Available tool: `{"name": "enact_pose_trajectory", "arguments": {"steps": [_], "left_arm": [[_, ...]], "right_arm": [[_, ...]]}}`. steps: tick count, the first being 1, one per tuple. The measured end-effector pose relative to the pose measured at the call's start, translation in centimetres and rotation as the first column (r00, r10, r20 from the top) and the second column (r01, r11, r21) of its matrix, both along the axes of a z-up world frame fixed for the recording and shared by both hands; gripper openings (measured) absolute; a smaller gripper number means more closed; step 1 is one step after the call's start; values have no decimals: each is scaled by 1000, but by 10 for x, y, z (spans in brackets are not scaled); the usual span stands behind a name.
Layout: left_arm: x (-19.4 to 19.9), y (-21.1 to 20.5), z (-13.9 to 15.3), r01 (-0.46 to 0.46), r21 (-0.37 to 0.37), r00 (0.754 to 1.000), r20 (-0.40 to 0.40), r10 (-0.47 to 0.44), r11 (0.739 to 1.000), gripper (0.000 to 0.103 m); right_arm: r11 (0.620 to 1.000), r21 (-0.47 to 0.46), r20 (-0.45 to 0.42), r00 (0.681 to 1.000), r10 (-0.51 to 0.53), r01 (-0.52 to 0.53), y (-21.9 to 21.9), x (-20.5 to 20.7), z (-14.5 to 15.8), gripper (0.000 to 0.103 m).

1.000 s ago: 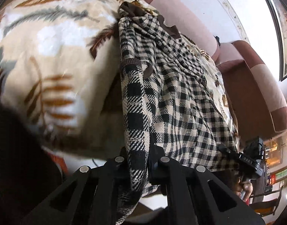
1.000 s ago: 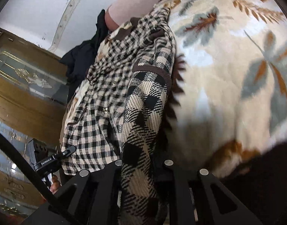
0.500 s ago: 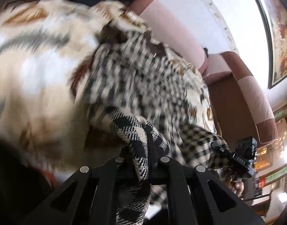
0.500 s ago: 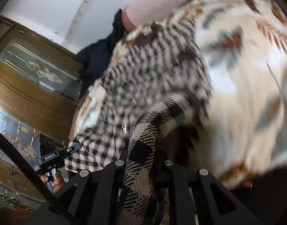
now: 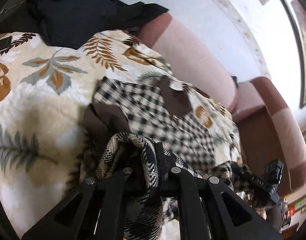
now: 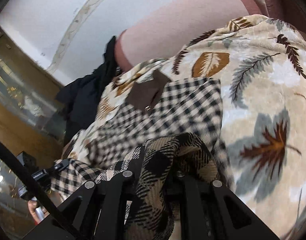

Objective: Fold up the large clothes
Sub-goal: 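Fold the lifted side edge over the coat body with the left tool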

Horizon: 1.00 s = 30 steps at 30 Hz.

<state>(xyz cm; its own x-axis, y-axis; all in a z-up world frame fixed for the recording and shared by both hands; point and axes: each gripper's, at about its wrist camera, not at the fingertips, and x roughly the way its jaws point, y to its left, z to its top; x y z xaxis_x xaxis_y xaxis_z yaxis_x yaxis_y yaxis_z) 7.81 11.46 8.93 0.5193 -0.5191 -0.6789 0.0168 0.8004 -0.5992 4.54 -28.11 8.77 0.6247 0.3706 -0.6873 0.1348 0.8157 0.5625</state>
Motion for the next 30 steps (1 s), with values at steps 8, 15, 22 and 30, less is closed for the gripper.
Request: {"name": "enact_pose_trajectory", "arguments": {"steps": [8, 15, 22, 30], "left_arm": [[49, 14, -35, -58, -66, 996, -66, 54, 996, 7], [90, 11, -38, -73, -103, 997, -27, 70, 992, 7], [107, 21, -43, -102, -236, 995, -13, 101, 966, 55], [107, 44, -31, -179, -358, 981, 4, 193, 916, 77]], "right_arm": [[997, 60, -58, 998, -35, 38, -22, 43, -44, 13], [991, 114, -59, 996, -61, 67, -39, 78, -54, 15], [975, 192, -98, 991, -96, 114, -53, 113, -80, 36], [960, 205, -46, 981, -186, 192, -70, 120, -75, 68]]}}
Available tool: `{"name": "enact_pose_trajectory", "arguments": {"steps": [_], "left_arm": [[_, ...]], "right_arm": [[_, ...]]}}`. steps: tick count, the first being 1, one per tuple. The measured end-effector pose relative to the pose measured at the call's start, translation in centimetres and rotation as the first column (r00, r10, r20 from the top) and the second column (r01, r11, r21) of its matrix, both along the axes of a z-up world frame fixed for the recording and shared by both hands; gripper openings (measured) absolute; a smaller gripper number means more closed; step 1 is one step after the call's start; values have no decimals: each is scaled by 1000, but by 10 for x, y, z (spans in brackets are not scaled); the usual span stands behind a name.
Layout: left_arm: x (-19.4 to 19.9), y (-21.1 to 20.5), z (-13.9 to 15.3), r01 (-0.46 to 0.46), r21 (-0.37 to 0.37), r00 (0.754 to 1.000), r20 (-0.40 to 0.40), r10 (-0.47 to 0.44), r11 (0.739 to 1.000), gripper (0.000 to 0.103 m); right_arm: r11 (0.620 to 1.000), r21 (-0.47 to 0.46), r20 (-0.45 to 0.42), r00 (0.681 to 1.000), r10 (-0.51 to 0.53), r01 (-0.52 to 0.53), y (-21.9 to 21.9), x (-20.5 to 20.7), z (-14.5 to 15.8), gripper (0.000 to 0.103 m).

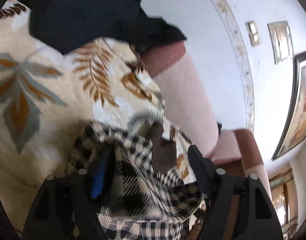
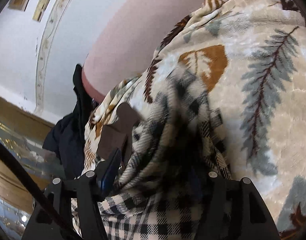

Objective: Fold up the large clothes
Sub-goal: 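Fold the lifted side edge over the coat body with the left tool, then open the left tool and release the folded side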

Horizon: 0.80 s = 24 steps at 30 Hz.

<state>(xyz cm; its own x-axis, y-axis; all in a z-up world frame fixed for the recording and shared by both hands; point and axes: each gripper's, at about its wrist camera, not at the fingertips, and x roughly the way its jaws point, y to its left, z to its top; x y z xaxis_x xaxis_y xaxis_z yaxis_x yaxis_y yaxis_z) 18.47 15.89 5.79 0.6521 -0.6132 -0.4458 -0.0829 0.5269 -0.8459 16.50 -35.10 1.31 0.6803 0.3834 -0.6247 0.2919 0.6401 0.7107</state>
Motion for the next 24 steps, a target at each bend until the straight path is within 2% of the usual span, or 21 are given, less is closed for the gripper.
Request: {"name": "enact_pose_trajectory", "arguments": {"steps": [3, 5, 9, 12, 14, 17, 19, 21, 24], "left_arm": [[-1, 14, 6, -34, -46, 999, 12, 34, 998, 78], [-3, 21, 8, -65, -37, 998, 5, 65, 997, 79], [-8, 22, 17, -86, 77, 996, -8, 87, 993, 79], [-14, 16, 25, -55, 149, 998, 9, 54, 987, 79], [-20, 13, 30, -35, 197, 999, 25, 30, 980, 79], [-31, 6, 34, -6, 305, 1000, 27, -2, 952, 79], [-37, 2, 30, 24, 360, 1000, -10, -22, 933, 79], [-42, 2, 25, 54, 383, 998, -43, -41, 922, 79], [-48, 4, 19, 103, 403, 994, -75, -80, 910, 79]], "right_arm": [[1000, -3, 1, 1000, -25, 25, -5, -4, 3, 68], [999, -33, 12, 999, -29, 30, -4, -5, 10, 68], [984, -173, 62, 997, -36, 47, 3, -11, 40, 68], [958, -278, 118, 992, -43, 75, 8, -20, 65, 71], [946, -317, 141, 990, -30, 74, 16, -25, 76, 71], [936, -351, 127, 988, 82, -32, 43, -26, 80, 71], [916, -374, 93, 977, 194, -146, 72, -25, 76, 61], [880, -395, 49, 951, 305, -262, 108, -25, 68, 49], [825, -419, -5, 910, 415, -379, 156, -19, 59, 48]]}}
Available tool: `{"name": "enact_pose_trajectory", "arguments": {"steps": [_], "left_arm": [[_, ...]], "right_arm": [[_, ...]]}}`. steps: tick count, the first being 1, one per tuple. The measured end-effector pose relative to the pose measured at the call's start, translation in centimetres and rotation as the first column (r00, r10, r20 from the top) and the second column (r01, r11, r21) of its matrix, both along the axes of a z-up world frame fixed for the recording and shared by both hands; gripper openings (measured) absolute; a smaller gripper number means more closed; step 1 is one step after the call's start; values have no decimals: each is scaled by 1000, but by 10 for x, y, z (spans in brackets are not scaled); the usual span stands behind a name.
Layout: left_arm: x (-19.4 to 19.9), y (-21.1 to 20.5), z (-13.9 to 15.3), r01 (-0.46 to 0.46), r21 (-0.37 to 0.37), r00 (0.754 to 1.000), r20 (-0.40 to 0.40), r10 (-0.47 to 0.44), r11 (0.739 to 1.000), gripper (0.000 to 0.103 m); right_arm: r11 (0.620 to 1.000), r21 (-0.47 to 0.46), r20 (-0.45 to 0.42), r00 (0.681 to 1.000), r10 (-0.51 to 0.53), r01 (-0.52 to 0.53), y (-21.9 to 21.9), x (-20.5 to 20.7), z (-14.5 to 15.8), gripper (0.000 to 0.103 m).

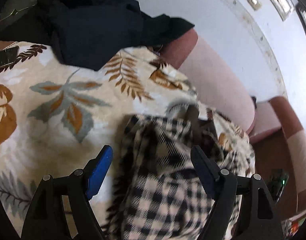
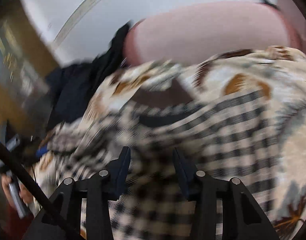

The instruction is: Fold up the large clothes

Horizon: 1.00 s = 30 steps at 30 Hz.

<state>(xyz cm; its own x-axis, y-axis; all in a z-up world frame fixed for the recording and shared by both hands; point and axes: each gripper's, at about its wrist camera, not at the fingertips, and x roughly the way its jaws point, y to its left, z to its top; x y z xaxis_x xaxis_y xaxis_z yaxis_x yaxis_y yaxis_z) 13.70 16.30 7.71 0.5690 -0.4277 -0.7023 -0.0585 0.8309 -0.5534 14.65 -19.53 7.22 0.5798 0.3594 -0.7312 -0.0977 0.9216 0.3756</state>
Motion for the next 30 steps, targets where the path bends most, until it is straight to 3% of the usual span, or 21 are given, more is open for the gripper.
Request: {"name": "enact_pose_trajectory", "arguments": {"steps": [4, 7, 11, 15, 19, 23, 27, 30], "left_arm": [[-6, 7, -5, 5, 73, 1000, 3, -6, 997, 79], [-9, 14, -12, 22, 56, 1000, -17, -21, 998, 79], [-13, 17, -17, 60, 49, 998, -29, -58, 997, 79], [-19, 13, -20, 119, 33, 992, -40, -118, 992, 79], [-25, -4, -30, 232, 27, 970, -84, -229, 972, 79], [-34, -23, -38, 334, 49, 939, -109, -327, 941, 79], [-45, -42, -52, 438, 86, 892, -166, -420, 895, 79], [-54, -48, -61, 456, 114, 882, -191, -431, 883, 78]], "right_arm": [[990, -46, -109, 986, 126, -131, 60, 48, -18, 48], [977, -136, -170, 975, 142, -165, 97, 99, -33, 48], [985, -165, -236, 972, 15, -55, 115, 163, -52, 48], [982, -191, -220, 974, -53, 11, 123, 180, -39, 48], [980, -199, -161, 987, -18, -14, 121, 153, -7, 55], [982, -186, -146, 989, -22, -6, 81, 95, 13, 56], [980, -152, -143, 979, -147, 125, 1, 17, 20, 58], [955, -138, -124, 952, -281, 264, -60, -37, 22, 60]]}}
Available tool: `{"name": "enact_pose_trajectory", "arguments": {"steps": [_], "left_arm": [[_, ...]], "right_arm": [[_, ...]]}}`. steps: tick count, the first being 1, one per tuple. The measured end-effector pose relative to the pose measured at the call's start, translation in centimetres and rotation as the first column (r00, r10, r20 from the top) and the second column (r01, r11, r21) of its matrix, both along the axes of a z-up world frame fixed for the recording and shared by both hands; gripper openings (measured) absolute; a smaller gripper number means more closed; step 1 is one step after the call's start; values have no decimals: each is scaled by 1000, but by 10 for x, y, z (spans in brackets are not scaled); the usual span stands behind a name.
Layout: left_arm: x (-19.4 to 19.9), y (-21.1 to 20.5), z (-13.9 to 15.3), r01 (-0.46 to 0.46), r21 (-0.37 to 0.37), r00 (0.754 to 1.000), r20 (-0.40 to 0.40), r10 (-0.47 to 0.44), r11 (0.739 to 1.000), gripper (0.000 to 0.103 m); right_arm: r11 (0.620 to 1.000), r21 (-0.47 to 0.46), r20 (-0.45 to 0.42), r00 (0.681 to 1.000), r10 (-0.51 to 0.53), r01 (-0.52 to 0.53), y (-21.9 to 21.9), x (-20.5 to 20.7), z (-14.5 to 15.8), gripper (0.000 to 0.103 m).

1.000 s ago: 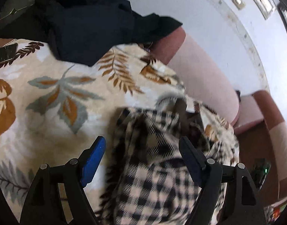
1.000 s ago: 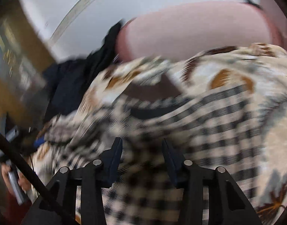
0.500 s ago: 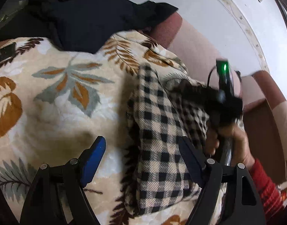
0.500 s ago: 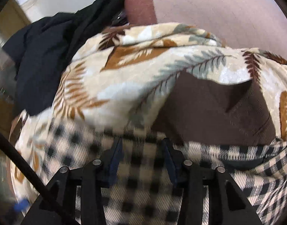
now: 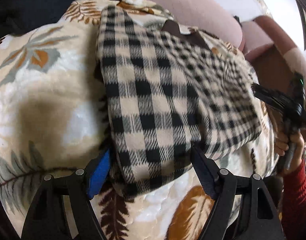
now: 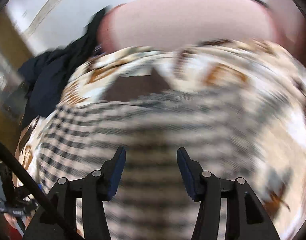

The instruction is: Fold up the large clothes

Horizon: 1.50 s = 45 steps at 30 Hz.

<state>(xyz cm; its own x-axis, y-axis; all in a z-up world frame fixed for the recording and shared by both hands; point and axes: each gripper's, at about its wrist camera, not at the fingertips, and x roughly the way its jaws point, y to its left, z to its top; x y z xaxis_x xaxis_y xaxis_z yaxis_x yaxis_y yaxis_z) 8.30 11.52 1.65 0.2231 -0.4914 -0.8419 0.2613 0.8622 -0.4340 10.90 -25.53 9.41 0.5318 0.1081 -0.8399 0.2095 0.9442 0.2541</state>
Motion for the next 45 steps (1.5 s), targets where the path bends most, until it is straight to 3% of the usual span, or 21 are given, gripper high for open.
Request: {"name": "enact_pose_trajectory", "arguments": {"steps": [6, 8, 10, 12, 13, 14, 15, 18, 22, 27, 32, 34, 36, 38, 41, 43, 45], "left_arm": [[-6, 1, -5, -24, 3, 1000, 1, 24, 1000, 78], [-5, 2, -7, -39, 2, 999, 0, 39, 999, 78], [-5, 1, -7, -58, 9, 998, 4, 58, 998, 77], [-6, -2, -8, -80, 41, 997, 19, 79, 996, 58], [-7, -2, -8, -86, 67, 996, 22, 84, 994, 31], [-8, -4, -7, -81, 65, 997, 17, 80, 995, 14], [-9, -4, -4, -76, 46, 997, 9, 76, 996, 13], [-17, 0, 18, -80, 69, 994, 77, 75, 994, 11], [-34, 15, 35, -92, 32, 993, 83, 89, 995, 9], [-37, 8, 5, -74, 134, 997, 3, 74, 988, 8], [-31, 12, 8, -61, 127, 998, 4, 60, 990, 11], [-33, 21, 14, -61, 103, 998, 13, 60, 993, 17], [-34, 38, 24, -80, 56, 996, 41, 77, 995, 23], [-35, 51, 36, -107, 32, 991, 82, 104, 994, 25], [-33, 70, 60, -190, 19, 964, 191, 183, 982, 27], [-29, 74, 72, -226, -42, 945, 231, 230, 973, 33], [-24, 64, 77, -221, -63, 942, 246, 230, 973, 35]], "right_arm": [[981, 53, 9, 982, -187, 187, -84, -83, -23, 65], [974, 115, -31, 981, -193, 196, -93, -88, -34, 65], [978, 164, -31, 992, -123, 126, -86, -85, -38, 65], [986, 151, -57, 997, -60, 68, -71, -83, -46, 65], [987, 153, -72, 997, -37, 48, -65, -84, -52, 65], [984, 176, -91, 996, -1, 17, -57, -84, -59, 51], [982, 188, -106, 994, 30, -9, -50, -84, -62, 18], [990, 124, -67, 995, 75, -66, -40, -89, -47, 12], [984, 175, 4, 1000, 21, -21, -68, -113, -24, 9], [987, 159, -91, 995, 31, -16, -76, -126, -49, 9], [990, 128, -114, 991, 68, -53, -68, -123, -50, 10], [993, 110, -153, 986, 69, -53, -74, -123, -53, 16], [997, 79, -165, 986, 23, -10, -82, -128, -51, 46], [996, 43, -137, 988, -69, 75, -99, -137, -41, 49], [982, -51, -60, 981, -186, 183, -117, -143, -20, 49], [975, -47, 18, 976, -218, 218, -120, -141, -6, 49], [977, -17, 92, 974, -209, 212, -113, -135, 5, 49]]}}
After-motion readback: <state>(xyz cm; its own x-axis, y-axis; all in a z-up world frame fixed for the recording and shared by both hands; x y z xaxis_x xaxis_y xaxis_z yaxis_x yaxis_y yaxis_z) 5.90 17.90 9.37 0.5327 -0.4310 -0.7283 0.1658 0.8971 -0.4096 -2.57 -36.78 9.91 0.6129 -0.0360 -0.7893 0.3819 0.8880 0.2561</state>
